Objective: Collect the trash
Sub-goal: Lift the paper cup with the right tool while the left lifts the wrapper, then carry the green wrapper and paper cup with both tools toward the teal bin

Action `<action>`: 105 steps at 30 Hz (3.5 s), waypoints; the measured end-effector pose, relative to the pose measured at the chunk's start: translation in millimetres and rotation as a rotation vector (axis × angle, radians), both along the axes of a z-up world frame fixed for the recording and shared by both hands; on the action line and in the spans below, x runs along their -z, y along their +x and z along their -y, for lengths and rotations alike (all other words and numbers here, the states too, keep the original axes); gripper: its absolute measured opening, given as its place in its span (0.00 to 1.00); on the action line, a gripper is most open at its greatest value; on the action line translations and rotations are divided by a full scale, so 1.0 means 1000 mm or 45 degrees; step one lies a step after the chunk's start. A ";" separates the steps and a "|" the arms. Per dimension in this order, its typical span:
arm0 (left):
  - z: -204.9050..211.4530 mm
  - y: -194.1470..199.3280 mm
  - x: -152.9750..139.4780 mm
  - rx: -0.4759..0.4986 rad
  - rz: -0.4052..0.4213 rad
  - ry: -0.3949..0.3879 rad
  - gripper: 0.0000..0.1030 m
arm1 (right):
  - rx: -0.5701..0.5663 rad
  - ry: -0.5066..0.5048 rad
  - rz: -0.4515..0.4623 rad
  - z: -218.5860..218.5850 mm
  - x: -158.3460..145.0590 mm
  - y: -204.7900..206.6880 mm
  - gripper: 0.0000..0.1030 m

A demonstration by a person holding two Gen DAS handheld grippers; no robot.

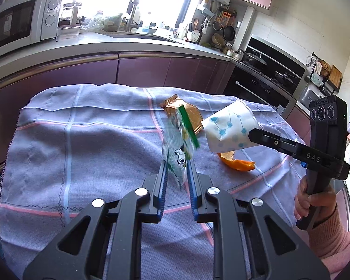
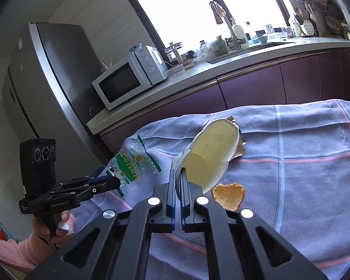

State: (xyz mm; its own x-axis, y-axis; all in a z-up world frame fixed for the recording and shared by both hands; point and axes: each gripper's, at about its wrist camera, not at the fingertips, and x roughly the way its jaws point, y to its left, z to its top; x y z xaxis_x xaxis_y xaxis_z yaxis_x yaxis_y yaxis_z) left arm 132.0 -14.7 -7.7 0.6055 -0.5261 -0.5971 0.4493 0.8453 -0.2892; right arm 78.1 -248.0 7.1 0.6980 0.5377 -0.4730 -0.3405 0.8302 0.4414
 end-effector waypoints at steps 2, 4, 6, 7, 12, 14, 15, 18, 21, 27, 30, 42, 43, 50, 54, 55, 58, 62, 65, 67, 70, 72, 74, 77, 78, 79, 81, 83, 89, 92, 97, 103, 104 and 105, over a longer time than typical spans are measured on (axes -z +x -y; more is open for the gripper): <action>-0.008 -0.003 0.000 -0.010 -0.002 -0.013 0.12 | -0.012 0.008 -0.001 -0.005 0.000 -0.001 0.02; -0.015 -0.007 0.000 -0.016 -0.003 -0.019 0.11 | -0.025 0.011 -0.006 -0.011 0.000 -0.001 0.02; -0.022 -0.011 0.001 -0.021 -0.008 -0.023 0.11 | -0.037 0.010 -0.011 -0.016 0.001 -0.002 0.02; -0.024 -0.011 0.002 -0.023 -0.011 -0.021 0.11 | -0.043 0.008 -0.013 -0.018 0.002 -0.002 0.02; -0.027 -0.013 0.010 -0.020 -0.049 -0.026 0.26 | -0.051 0.004 -0.025 -0.024 0.004 -0.002 0.02; -0.027 -0.012 0.015 -0.031 -0.059 -0.013 0.34 | -0.052 0.003 -0.030 -0.025 0.005 -0.002 0.02; -0.026 -0.010 0.018 -0.031 -0.072 -0.013 0.34 | -0.050 0.001 -0.033 -0.025 0.006 -0.002 0.02; -0.022 0.001 0.029 -0.021 -0.122 -0.021 0.36 | -0.047 0.005 -0.044 -0.026 0.008 -0.001 0.02; -0.017 0.013 0.042 -0.037 -0.178 0.003 0.39 | -0.045 0.012 -0.053 -0.026 0.010 0.001 0.02; -0.006 0.018 0.045 -0.014 -0.193 0.011 0.33 | -0.050 0.019 -0.062 -0.026 0.013 0.003 0.02; -0.001 0.018 0.048 -0.009 -0.203 0.032 0.19 | -0.050 0.020 -0.062 -0.027 0.013 0.003 0.02; 0.000 0.020 0.052 -0.002 -0.259 0.012 0.42 | -0.067 0.016 -0.085 -0.028 0.018 0.004 0.02; 0.001 0.021 0.052 0.001 -0.261 0.014 0.41 | -0.069 0.015 -0.086 -0.028 0.019 0.004 0.02; 0.005 0.019 0.052 -0.004 -0.246 0.023 0.21 | -0.069 0.015 -0.079 -0.029 0.018 0.004 0.02; 0.002 0.013 0.047 -0.004 -0.220 0.022 0.20 | -0.071 0.016 -0.060 -0.030 0.013 0.004 0.02; 0.001 0.010 0.045 -0.008 -0.208 0.025 0.20 | -0.073 0.018 -0.056 -0.030 0.012 0.004 0.02; -0.005 0.004 0.036 -0.026 -0.167 0.031 0.20 | -0.077 0.022 -0.044 -0.032 0.009 0.002 0.02; -0.014 -0.005 0.024 -0.050 -0.117 0.031 0.19 | -0.079 0.035 -0.030 -0.033 0.005 0.001 0.02; -0.021 -0.010 0.017 -0.067 -0.091 0.032 0.19 | -0.088 0.037 -0.017 -0.035 0.003 0.000 0.02; -0.025 -0.013 0.013 -0.077 -0.077 0.033 0.19 | -0.091 0.041 -0.014 -0.037 0.001 0.000 0.02; -0.030 -0.018 0.010 -0.095 -0.060 0.038 0.20 | -0.098 0.048 -0.009 -0.039 0.000 0.000 0.02; -0.033 -0.021 0.009 -0.104 -0.055 0.037 0.20 | -0.103 0.049 -0.005 -0.042 -0.001 -0.001 0.02; -0.037 -0.023 0.008 -0.113 -0.052 0.034 0.20 | -0.109 0.052 -0.003 -0.044 -0.002 0.000 0.02; -0.042 -0.026 0.006 -0.126 -0.044 0.033 0.20 | -0.117 0.054 0.000 -0.048 -0.004 0.000 0.02; -0.045 -0.025 0.006 -0.129 -0.041 0.033 0.20 | -0.121 0.055 0.001 -0.049 -0.004 0.000 0.02; -0.046 -0.026 0.005 -0.134 -0.038 0.033 0.20 | -0.125 0.056 0.001 -0.050 -0.004 0.000 0.02; -0.048 -0.028 0.003 -0.140 -0.034 0.031 0.20 | -0.132 0.057 0.004 -0.053 -0.005 0.000 0.02; -0.052 -0.029 0.002 -0.147 -0.030 0.032 0.20 | -0.139 0.060 0.008 -0.056 -0.006 0.000 0.02; -0.061 -0.035 -0.002 -0.173 -0.014 0.035 0.20 | -0.156 0.069 0.010 -0.064 -0.008 0.003 0.02; -0.067 -0.038 -0.004 -0.187 -0.007 0.030 0.20 | -0.166 0.071 0.009 -0.067 -0.008 0.004 0.02; -0.075 -0.041 -0.007 -0.207 0.003 0.030 0.20 | -0.183 0.079 0.002 -0.074 -0.008 0.005 0.02; -0.081 -0.047 -0.011 -0.230 0.011 0.034 0.20 | -0.207 0.081 0.002 -0.084 -0.009 0.006 0.02; -0.082 -0.048 -0.011 -0.234 0.012 0.033 0.20 | -0.210 0.081 0.001 -0.085 -0.009 0.007 0.02; -0.083 -0.049 -0.012 -0.236 0.013 0.031 0.20 | -0.213 0.082 0.000 -0.087 -0.009 0.008 0.02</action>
State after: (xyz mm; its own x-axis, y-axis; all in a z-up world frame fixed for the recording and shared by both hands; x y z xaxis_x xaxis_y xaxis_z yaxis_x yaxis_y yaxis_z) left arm 83.2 68.2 4.6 0.6969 -0.3902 -0.6017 0.2876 0.9207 -0.2639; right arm 86.1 -161.5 16.2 0.5962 0.6753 -0.4343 -0.4713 0.7322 0.4917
